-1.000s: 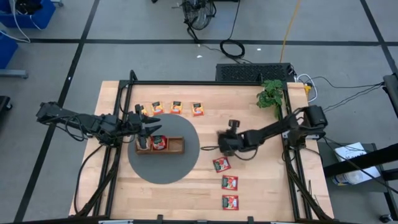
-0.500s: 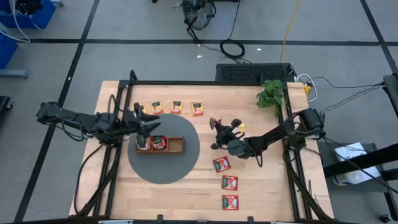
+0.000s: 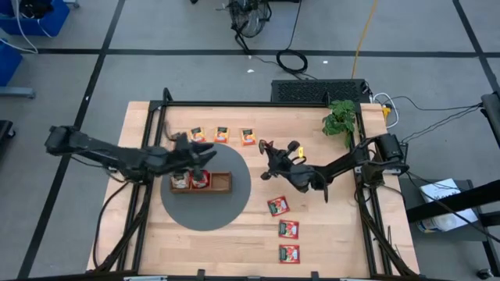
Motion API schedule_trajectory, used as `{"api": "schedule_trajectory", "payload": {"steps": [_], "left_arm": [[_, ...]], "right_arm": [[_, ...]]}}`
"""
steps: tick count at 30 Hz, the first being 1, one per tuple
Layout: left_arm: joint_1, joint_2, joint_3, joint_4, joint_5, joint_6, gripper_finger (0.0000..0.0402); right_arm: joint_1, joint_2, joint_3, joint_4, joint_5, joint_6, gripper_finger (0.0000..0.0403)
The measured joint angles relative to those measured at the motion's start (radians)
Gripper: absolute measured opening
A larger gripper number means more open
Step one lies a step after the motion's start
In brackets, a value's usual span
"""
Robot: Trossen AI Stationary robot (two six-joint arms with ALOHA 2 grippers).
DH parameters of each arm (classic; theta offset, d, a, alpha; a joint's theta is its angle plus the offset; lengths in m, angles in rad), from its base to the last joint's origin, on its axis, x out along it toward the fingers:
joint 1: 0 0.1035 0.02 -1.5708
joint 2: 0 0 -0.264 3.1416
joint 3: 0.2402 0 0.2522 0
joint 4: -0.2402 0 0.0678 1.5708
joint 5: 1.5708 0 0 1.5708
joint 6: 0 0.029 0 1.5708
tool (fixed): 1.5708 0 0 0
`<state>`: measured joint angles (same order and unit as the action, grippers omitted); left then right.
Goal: Pick & Place Tea
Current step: Put the red tea bag into the middle section of the wooden organizer
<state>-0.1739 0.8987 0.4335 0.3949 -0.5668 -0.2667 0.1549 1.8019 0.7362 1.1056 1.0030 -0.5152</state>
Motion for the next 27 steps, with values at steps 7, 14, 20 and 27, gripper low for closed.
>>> {"api": "schedule_trajectory", "payload": {"steps": [7, 14, 20, 27], "left_arm": [[0.096, 0.338, 0.126, 0.073, 0.016, -0.238, 0.0228], [0.145, 0.597, 0.358, 0.074, 0.171, -0.278, 0.0252], [0.147, 0.703, 0.518, 0.008, 0.253, -0.250, 0.0253], [0.154, 0.739, 0.567, -0.118, 0.206, -0.281, 0.0253]], "right_arm": [[-0.018, 0.000, 0.003, 0.020, -0.065, -0.003, 0.0000], [-0.018, 0.000, 0.003, 0.017, -0.066, -0.019, 0.0000], [-0.018, 0.000, 0.003, -0.010, -0.065, -0.021, 0.0000], [-0.018, 0.000, 0.003, -0.025, -0.064, -0.025, 0.0000]]}}
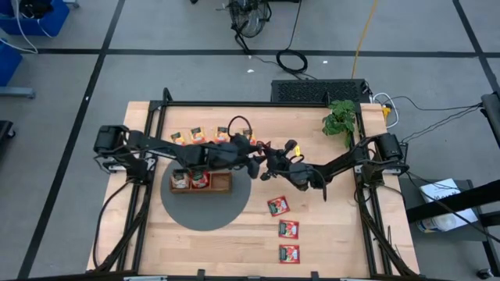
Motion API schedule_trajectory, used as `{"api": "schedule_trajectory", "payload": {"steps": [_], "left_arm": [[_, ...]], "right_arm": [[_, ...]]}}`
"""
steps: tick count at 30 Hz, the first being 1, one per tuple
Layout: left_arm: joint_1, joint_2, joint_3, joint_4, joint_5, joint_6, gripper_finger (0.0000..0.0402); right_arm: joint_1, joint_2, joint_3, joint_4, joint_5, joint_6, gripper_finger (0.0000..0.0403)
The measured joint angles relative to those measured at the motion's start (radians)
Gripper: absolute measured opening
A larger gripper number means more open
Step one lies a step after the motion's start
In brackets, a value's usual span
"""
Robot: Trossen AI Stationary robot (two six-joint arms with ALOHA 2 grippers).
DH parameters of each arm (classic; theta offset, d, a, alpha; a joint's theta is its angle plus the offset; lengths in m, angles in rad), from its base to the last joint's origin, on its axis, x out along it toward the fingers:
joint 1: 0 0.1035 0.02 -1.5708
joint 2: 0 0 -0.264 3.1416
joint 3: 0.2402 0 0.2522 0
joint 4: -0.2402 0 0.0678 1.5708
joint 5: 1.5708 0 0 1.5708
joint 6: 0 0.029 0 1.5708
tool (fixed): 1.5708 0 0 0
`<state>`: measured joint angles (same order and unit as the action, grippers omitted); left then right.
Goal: Pick & Place Tea
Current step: Put the red tea bag into the middle section of the wooden organizer
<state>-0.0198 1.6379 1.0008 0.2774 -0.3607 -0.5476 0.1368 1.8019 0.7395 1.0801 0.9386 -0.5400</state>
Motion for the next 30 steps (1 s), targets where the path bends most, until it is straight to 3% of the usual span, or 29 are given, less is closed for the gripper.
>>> {"api": "schedule_trajectory", "payload": {"steps": [11, 19, 30], "left_arm": [[0.002, -0.063, -0.001, -0.119, -0.060, -0.027, 0.0253], [0.001, -0.032, 0.000, -0.160, -0.077, -0.091, 0.0253], [0.006, -0.023, -0.001, -0.107, -0.078, -0.080, 0.0253]], "right_arm": [[0.000, 0.000, 0.000, -0.011, 0.002, 0.002, 0.0000], [0.001, 0.000, 0.000, -0.004, 0.001, 0.004, 0.0000], [0.006, 0.000, 0.000, 0.009, -0.001, 0.004, 0.0000]]}}
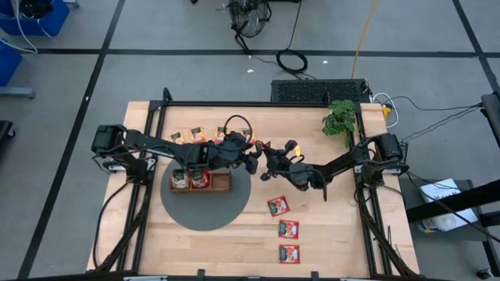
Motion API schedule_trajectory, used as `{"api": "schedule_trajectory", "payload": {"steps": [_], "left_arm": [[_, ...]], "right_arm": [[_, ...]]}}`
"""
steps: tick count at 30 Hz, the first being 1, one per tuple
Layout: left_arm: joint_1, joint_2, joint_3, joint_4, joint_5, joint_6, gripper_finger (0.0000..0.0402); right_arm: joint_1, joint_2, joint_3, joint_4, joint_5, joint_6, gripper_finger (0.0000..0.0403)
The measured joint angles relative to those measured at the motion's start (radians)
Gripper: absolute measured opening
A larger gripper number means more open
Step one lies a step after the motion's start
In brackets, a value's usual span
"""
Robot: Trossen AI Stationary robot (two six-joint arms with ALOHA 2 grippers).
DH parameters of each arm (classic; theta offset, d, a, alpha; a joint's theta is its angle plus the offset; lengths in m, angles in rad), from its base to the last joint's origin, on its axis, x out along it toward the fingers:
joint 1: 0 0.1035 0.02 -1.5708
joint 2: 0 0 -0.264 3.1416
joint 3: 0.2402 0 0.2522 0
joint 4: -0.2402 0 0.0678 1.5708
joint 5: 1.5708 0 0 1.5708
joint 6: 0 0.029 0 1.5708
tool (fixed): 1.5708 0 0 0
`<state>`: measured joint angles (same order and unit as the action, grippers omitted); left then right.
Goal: Pick & Place Tea
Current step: Put the red tea bag into the middle section of the wooden organizer
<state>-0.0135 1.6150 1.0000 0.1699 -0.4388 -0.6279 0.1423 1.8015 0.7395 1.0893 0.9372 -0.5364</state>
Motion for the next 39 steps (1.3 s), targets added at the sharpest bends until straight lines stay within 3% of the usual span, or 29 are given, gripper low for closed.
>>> {"api": "schedule_trajectory", "payload": {"steps": [15, 19, 30, 34, 39], "left_arm": [[0.047, 0.000, 0.000, 0.004, 0.123, -0.030, 0.0247], [0.057, 0.000, 0.000, 0.010, 0.129, -0.026, 0.0205], [0.060, 0.000, 0.000, 0.026, 0.207, 0.029, 0.0014], [0.062, -0.008, 0.000, 0.000, 0.247, 0.087, 0.0007], [0.070, -0.102, 0.000, -0.154, 0.367, 0.168, 0.0004]], "right_arm": [[0.009, 0.000, 0.000, 0.028, -0.017, -0.027, 0.0000], [0.020, 0.000, 0.000, 0.028, -0.045, -0.029, 0.0000], [0.023, 0.000, 0.000, 0.022, -0.025, -0.045, 0.0000], [0.024, 0.000, 0.000, 0.015, -0.029, -0.047, 0.0008], [0.047, -0.001, 0.004, 0.013, -0.053, -0.058, 0.0043]]}}
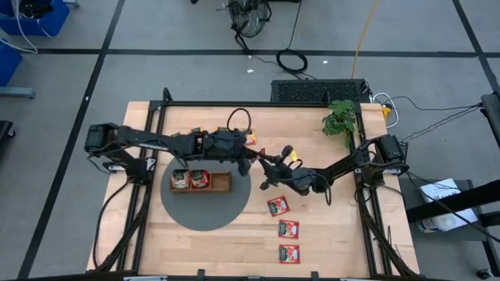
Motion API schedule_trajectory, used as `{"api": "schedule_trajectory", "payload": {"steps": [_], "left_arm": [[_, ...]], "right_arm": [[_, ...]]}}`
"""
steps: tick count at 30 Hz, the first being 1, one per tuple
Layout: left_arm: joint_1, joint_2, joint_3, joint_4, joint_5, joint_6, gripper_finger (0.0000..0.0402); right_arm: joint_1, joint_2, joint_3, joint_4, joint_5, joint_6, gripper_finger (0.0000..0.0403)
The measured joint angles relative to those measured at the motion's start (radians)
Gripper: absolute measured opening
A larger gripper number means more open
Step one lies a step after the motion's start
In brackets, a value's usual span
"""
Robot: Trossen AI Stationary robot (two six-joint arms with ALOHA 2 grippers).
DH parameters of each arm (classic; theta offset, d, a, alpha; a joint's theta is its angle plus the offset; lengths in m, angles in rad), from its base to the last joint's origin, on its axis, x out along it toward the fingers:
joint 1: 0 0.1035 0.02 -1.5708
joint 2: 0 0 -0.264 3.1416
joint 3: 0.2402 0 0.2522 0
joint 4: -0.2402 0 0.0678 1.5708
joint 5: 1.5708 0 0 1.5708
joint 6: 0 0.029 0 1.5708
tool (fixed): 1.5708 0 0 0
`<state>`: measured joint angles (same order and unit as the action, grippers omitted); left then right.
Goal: Pick & Place Tea
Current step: Put the red tea bag into the middle section of the wooden organizer
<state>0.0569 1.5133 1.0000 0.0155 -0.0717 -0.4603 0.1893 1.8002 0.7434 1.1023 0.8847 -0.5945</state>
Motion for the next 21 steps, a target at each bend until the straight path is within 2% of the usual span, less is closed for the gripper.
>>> {"api": "schedule_trajectory", "payload": {"steps": [7, 11, 18, 21], "left_arm": [[-0.060, -0.189, 0.000, -0.367, 0.029, 0.189, 0.0003], [-0.125, -0.254, -0.001, -0.607, -0.011, 0.204, 0.0002], [-0.236, -0.250, 0.000, -0.903, -0.015, 0.230, 0.0002], [-0.258, -0.237, -0.003, -0.996, -0.050, 0.173, 0.0002]], "right_arm": [[0.033, 0.005, -0.006, 0.007, 0.058, -0.038, 0.0070], [0.043, -0.002, -0.003, 0.035, 0.079, -0.049, 0.0070], [0.037, 0.000, -0.004, 0.029, 0.085, -0.047, 0.0064], [0.034, 0.000, -0.004, 0.031, 0.088, -0.047, 0.0063]]}}
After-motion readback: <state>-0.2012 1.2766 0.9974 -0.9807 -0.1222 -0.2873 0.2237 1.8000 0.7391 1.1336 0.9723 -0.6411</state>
